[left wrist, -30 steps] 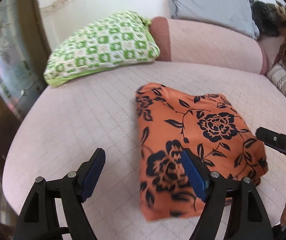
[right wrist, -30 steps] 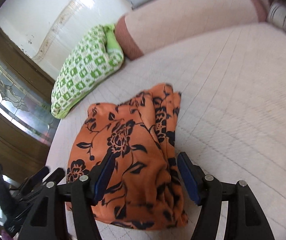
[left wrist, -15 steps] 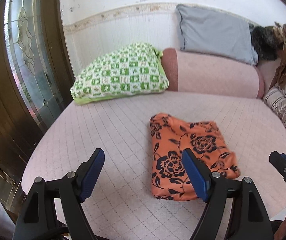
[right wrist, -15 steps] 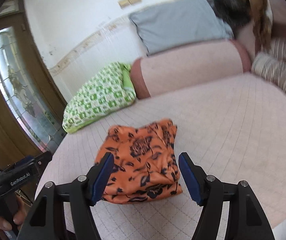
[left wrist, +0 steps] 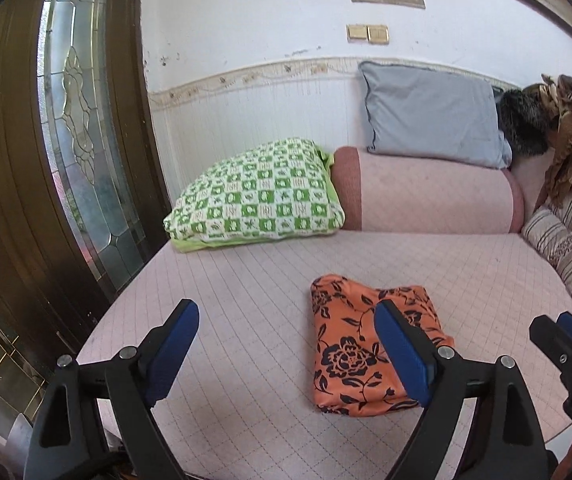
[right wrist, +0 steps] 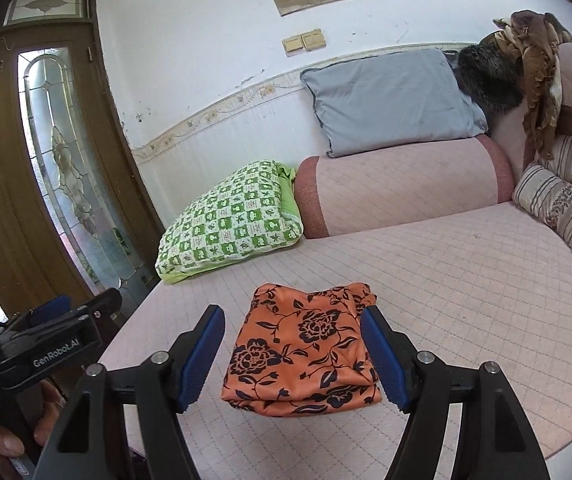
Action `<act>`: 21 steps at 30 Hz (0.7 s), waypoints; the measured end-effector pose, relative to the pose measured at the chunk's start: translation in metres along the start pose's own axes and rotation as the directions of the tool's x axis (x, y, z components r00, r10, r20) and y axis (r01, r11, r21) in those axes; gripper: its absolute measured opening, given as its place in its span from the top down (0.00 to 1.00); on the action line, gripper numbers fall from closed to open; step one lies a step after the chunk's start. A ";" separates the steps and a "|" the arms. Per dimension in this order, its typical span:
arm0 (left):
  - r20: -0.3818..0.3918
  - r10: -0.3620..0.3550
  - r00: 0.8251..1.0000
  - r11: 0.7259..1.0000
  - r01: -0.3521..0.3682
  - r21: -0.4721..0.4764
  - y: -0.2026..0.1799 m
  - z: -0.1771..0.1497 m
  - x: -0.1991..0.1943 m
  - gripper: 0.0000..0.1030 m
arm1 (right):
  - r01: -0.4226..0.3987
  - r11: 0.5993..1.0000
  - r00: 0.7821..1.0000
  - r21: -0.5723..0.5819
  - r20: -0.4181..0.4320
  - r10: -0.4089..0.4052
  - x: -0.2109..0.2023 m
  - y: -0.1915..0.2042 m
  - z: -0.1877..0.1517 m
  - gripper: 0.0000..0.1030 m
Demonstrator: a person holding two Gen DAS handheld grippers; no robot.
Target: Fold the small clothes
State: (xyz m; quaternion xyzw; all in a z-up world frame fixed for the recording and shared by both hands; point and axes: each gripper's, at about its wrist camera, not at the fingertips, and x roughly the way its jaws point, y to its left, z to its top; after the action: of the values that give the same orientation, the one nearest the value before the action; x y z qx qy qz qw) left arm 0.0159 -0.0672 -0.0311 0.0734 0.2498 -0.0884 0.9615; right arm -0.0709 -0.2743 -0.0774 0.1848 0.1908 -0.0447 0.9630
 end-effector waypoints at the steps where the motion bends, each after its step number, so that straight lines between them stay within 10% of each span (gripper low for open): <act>1: 0.001 0.002 1.000 1.000 -0.002 -0.003 0.001 0.001 -0.001 0.13 | 0.000 1.000 1.000 0.001 0.001 0.000 -0.001 0.001 0.000 0.29; 21: 0.009 0.034 0.999 0.998 -0.034 -0.048 0.019 -0.006 -0.001 0.07 | 0.051 0.999 0.997 0.019 -0.062 -0.050 0.012 0.007 -0.008 0.29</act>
State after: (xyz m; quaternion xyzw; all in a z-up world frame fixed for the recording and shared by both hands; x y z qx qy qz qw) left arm 0.0160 -0.0476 -0.0338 0.0542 0.2460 -0.0663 0.9655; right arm -0.0613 -0.2649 -0.0864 0.1910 0.2243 -0.0653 0.9534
